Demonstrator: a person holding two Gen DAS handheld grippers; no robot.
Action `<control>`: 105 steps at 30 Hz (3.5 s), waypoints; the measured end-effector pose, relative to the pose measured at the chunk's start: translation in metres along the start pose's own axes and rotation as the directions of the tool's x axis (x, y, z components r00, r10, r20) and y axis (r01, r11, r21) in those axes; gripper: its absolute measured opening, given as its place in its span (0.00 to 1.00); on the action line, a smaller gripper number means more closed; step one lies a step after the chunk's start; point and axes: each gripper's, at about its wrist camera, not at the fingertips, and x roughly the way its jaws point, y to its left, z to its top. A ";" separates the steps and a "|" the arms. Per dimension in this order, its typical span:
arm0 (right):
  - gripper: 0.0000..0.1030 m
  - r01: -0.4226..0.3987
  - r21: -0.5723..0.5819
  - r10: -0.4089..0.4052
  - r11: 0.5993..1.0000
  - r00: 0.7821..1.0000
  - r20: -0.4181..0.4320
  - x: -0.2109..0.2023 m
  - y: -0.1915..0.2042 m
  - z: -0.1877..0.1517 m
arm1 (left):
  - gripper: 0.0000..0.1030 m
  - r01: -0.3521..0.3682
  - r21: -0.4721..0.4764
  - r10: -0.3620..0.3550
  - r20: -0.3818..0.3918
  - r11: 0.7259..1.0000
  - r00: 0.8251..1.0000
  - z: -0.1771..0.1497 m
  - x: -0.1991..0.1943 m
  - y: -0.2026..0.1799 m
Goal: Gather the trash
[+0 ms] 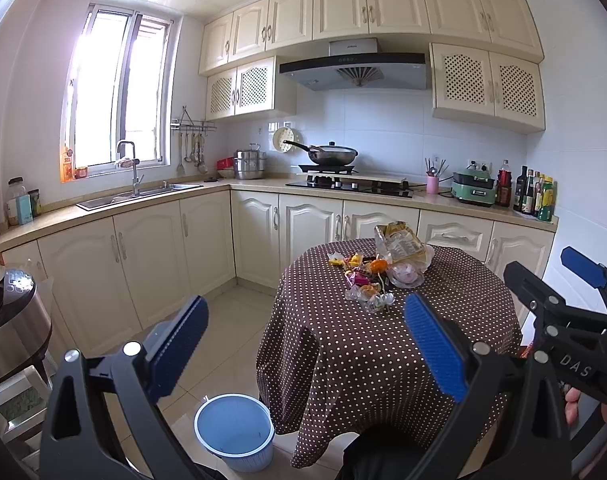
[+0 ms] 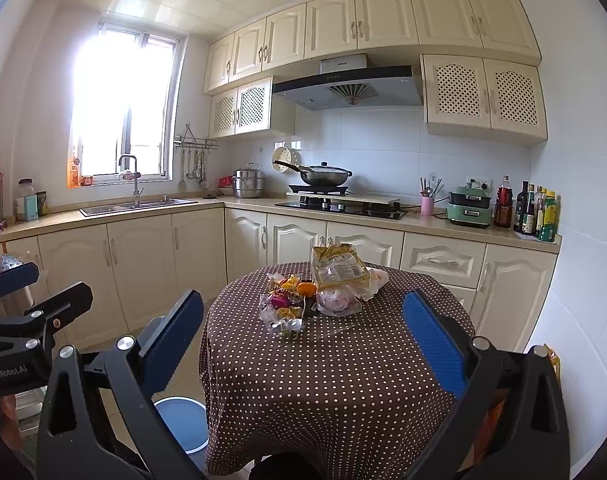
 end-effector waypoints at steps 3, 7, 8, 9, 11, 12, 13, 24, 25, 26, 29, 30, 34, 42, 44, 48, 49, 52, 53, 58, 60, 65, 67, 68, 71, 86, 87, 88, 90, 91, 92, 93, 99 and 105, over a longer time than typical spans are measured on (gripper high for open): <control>0.94 0.000 0.000 0.000 1.000 1.000 -0.002 0.000 0.000 0.000 | 0.94 0.001 -0.001 -0.001 -0.001 1.000 1.000 0.001 0.000 0.000; 0.94 0.000 0.000 0.000 1.000 1.000 -0.004 0.000 0.000 -0.001 | 0.94 0.001 0.000 -0.001 -0.002 1.000 1.000 -0.001 0.000 0.000; 0.94 -0.001 0.001 0.001 1.000 1.000 -0.005 0.000 -0.001 -0.002 | 0.94 0.001 -0.001 -0.001 -0.002 1.000 1.000 0.000 0.000 -0.001; 0.94 -0.002 0.002 0.002 1.000 1.000 -0.006 0.000 -0.001 -0.002 | 0.94 0.001 -0.001 -0.001 -0.002 1.000 1.000 0.000 0.000 0.000; 0.94 -0.004 0.002 0.004 1.000 1.000 -0.008 0.001 -0.002 -0.001 | 0.94 0.001 -0.001 -0.001 -0.002 1.000 1.000 0.000 0.001 0.000; 0.94 -0.004 0.003 0.004 1.000 1.000 -0.008 0.002 -0.002 -0.001 | 0.94 0.000 0.000 0.000 -0.002 1.000 1.000 0.000 0.000 -0.001; 0.94 -0.004 0.003 0.004 1.000 1.000 -0.008 0.002 -0.002 -0.001 | 0.94 0.001 0.000 -0.001 -0.002 1.000 1.000 0.000 0.001 -0.001; 0.94 -0.006 0.005 0.006 1.000 1.000 -0.012 0.002 -0.003 -0.002 | 0.94 0.001 0.000 -0.001 -0.007 1.000 1.000 -0.009 0.004 0.001; 0.94 -0.007 0.005 0.007 1.000 1.000 -0.013 0.002 -0.003 -0.002 | 0.94 0.000 0.001 0.000 -0.009 1.000 1.000 -0.010 0.005 0.000; 0.94 -0.007 0.006 0.007 1.000 1.000 -0.014 0.002 -0.003 -0.003 | 0.94 -0.001 0.001 0.001 -0.010 1.000 1.000 -0.011 0.005 0.000; 0.94 -0.007 0.009 0.008 1.000 1.000 -0.020 0.004 -0.003 -0.004 | 0.94 -0.001 0.001 0.001 -0.015 1.000 1.000 -0.013 0.005 0.002; 0.94 -0.008 0.010 0.009 1.000 1.000 -0.023 0.004 -0.003 -0.004 | 0.94 -0.002 0.000 0.002 -0.017 1.000 1.000 -0.012 0.005 0.002; 0.94 -0.017 0.019 0.018 1.000 0.999 -0.039 0.012 -0.004 -0.006 | 0.94 -0.009 -0.005 0.009 -0.030 1.000 1.000 -0.013 0.013 0.005; 0.94 -0.026 0.054 0.033 0.998 0.990 -0.135 0.052 -0.014 -0.020 | 0.94 -0.037 0.012 0.038 -0.096 0.999 0.995 -0.015 0.054 0.007; 0.94 -0.028 0.068 0.039 0.997 0.987 -0.157 0.063 -0.018 -0.024 | 0.94 -0.035 0.020 0.037 -0.127 0.999 0.991 -0.018 0.068 0.007; 0.94 -0.021 0.079 0.036 0.997 0.980 -0.196 0.085 -0.029 -0.030 | 0.94 -0.007 0.021 0.011 -0.196 1.000 0.981 -0.025 0.099 0.006; 0.94 -0.010 0.080 0.026 0.997 0.978 -0.206 0.091 -0.032 -0.032 | 0.94 0.000 0.020 0.004 -0.207 1.000 0.978 -0.026 0.105 0.004; 0.94 0.023 0.091 0.000 0.996 0.971 -0.239 0.112 -0.048 -0.037 | 0.94 0.050 -0.003 -0.050 -0.252 0.999 0.966 -0.030 0.128 -0.002; 0.94 0.029 0.094 -0.005 0.995 0.969 -0.247 0.117 -0.052 -0.039 | 0.94 0.076 -0.017 -0.078 -0.268 0.997 0.960 -0.031 0.138 -0.005; 0.94 0.061 0.104 -0.028 0.993 0.956 -0.293 0.149 -0.073 -0.050 | 0.94 0.174 -0.058 -0.184 -0.337 0.983 0.923 -0.034 0.190 -0.032; 0.94 0.076 0.102 -0.041 0.992 0.949 -0.313 0.164 -0.081 -0.055 | 0.93 0.187 -0.054 -0.193 -0.364 0.981 0.911 -0.033 0.211 -0.044; 0.94 0.101 0.145 -0.041 0.984 0.931 -0.363 0.200 -0.104 -0.064 | 0.93 0.219 -0.046 -0.218 -0.408 0.975 0.886 -0.033 0.267 -0.072; 0.94 0.101 0.161 -0.031 0.982 0.921 -0.389 0.213 -0.109 -0.065 | 0.93 0.229 -0.043 -0.225 -0.423 0.973 0.878 -0.032 0.286 -0.079; 0.94 0.093 0.174 -0.016 0.980 0.917 -0.398 0.220 -0.113 -0.065 | 0.93 0.233 -0.040 -0.227 -0.434 0.972 0.872 -0.033 0.295 -0.082; 0.94 0.083 0.184 -0.001 0.979 0.913 -0.409 0.236 -0.117 -0.064 | 0.91 0.239 -0.035 -0.229 -0.456 0.970 0.860 -0.033 0.316 -0.091; 0.94 0.045 0.177 0.038 0.983 0.896 -0.443 0.275 -0.109 -0.065 | 0.26 0.320 -0.100 -0.324 -0.512 0.942 0.796 -0.040 0.358 -0.090; 0.94 0.041 0.175 0.041 0.984 0.896 -0.443 0.276 -0.106 -0.064 | 0.26 0.332 -0.115 -0.344 -0.494 0.936 0.799 -0.038 0.353 -0.086; 0.94 0.033 0.174 0.049 0.984 0.896 -0.441 0.275 -0.103 -0.064 | 0.26 0.340 -0.127 -0.358 -0.482 0.932 0.800 -0.038 0.348 -0.082; 0.94 0.021 0.168 0.057 0.986 0.895 -0.443 0.277 -0.096 -0.062 | 0.25 0.353 -0.146 -0.380 -0.451 0.924 0.807 -0.034 0.336 -0.073; 0.94 0.013 0.164 0.062 0.986 0.893 -0.445 0.278 -0.092 -0.061 | 0.25 0.356 -0.150 -0.384 -0.440 0.923 0.811 -0.034 0.331 -0.069; 0.94 0.005 0.162 0.069 0.987 0.892 -0.447 0.279 -0.087 -0.060 | 0.25 0.358 -0.155 -0.389 -0.426 0.921 0.817 -0.032 0.325 -0.064; 0.94 -0.008 0.162 0.081 0.987 0.890 -0.448 0.280 -0.082 -0.059 | 0.25 0.354 -0.158 -0.387 -0.411 0.922 0.825 -0.030 0.320 -0.057; 0.94 -0.108 0.133 0.157 0.985 0.880 -0.449 0.293 -0.041 -0.052 | 0.25 0.226 -0.159 -0.271 -0.381 0.961 0.884 -0.024 0.306 -0.012; 0.82 -0.192 0.214 0.274 0.958 0.838 -0.473 0.319 -0.011 -0.053 | 0.25 0.163 -0.184 -0.222 -0.371 0.969 0.902 -0.026 0.301 0.027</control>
